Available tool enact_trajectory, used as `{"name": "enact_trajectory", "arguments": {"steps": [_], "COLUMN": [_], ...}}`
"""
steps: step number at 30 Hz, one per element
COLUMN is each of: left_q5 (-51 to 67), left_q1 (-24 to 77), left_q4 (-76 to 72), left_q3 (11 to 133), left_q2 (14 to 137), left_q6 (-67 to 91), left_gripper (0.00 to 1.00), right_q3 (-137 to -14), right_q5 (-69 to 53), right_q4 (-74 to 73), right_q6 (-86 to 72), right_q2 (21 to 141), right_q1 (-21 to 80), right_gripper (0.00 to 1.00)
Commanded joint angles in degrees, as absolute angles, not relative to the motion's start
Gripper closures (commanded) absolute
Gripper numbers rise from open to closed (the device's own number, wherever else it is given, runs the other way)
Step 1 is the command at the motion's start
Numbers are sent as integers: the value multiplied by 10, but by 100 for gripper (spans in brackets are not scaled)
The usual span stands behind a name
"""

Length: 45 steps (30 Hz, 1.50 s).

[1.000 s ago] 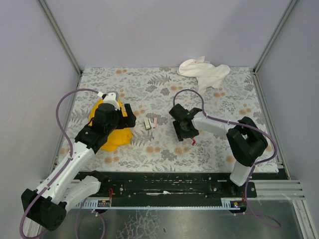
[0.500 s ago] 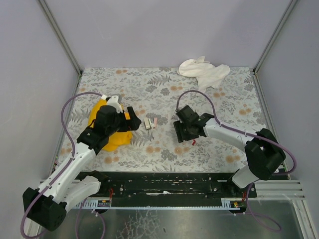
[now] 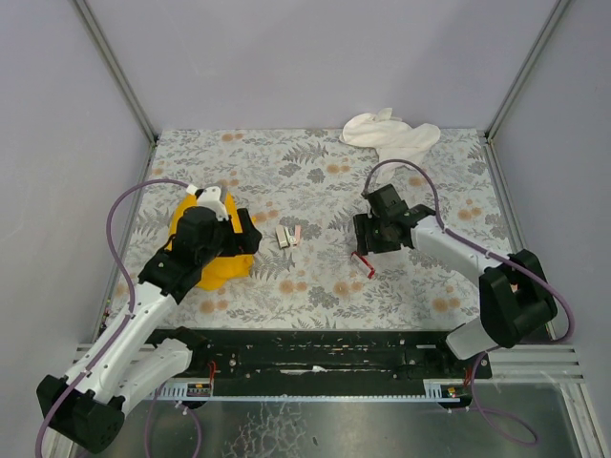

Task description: Load the staples into the stapler

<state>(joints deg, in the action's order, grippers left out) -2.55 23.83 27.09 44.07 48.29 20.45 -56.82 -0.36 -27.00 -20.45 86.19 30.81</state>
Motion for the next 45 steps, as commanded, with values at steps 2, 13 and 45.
{"name": "enact_trajectory", "arguments": {"steps": [2, 13, 45], "left_q5": [-54, -81, 32], "left_q1": [236, 236, 250], "left_q4": [259, 266, 219], "left_q3": [439, 440, 432], "left_q2": [487, 480, 506], "left_q6": [194, 181, 223], "left_gripper": [12, 11, 15], "right_q3": [-586, -586, -397], "right_q5": [-68, -111, -69], "right_q4": [-251, -243, -187], "right_q6": [-164, -150, -365], "right_q2": [894, 927, 656], "right_q1": [303, 303, 345], "right_gripper": [35, 51, 34]}}
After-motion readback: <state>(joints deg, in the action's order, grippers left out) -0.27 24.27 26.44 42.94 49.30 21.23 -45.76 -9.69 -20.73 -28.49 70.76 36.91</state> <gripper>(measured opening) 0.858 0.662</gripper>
